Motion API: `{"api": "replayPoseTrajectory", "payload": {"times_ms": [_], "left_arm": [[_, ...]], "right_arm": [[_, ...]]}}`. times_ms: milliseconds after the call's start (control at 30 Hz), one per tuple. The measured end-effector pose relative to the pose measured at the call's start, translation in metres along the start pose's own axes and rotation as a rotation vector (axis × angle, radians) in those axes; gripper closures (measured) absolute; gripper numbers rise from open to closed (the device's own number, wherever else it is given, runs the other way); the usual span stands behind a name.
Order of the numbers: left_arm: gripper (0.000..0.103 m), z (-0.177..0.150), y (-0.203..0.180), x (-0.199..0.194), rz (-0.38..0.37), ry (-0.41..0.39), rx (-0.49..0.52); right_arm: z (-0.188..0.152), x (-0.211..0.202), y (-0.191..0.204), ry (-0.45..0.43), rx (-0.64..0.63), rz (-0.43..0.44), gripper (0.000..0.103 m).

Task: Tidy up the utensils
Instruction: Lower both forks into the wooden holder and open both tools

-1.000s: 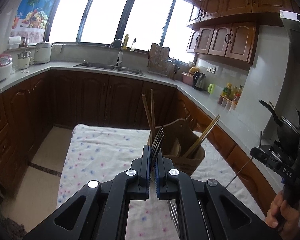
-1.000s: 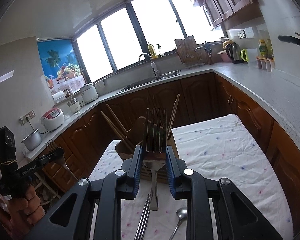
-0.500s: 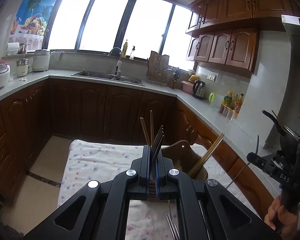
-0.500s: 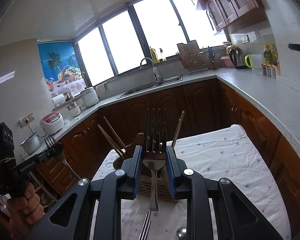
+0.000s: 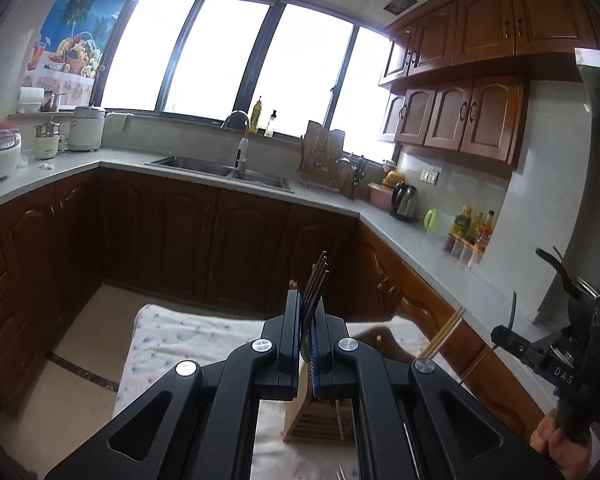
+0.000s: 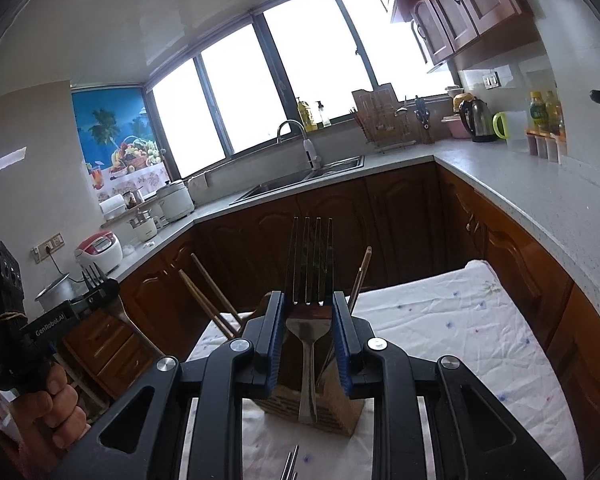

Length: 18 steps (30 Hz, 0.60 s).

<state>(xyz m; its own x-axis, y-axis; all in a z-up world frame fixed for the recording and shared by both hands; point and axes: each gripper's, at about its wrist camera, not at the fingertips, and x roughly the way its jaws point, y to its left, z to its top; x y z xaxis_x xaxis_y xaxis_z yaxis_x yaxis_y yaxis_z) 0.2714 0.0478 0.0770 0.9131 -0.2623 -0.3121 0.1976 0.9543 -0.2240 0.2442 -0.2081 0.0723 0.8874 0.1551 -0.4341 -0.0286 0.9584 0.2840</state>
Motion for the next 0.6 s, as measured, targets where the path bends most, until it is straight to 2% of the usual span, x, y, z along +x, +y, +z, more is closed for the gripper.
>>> {"api": "replayPoseTrajectory", "payload": {"times_ms": [333,600], "left_arm": [[0.101,0.005,0.006,0.036,0.007,-0.039,-0.001],[0.101,-0.013,0.009,0.064,0.014,-0.006,-0.009]], "right_arm": [[0.013,0.022,0.002,-0.035,-0.018,-0.004,0.080],[0.002,0.043,0.000,-0.007,-0.012,-0.002,0.080]]}}
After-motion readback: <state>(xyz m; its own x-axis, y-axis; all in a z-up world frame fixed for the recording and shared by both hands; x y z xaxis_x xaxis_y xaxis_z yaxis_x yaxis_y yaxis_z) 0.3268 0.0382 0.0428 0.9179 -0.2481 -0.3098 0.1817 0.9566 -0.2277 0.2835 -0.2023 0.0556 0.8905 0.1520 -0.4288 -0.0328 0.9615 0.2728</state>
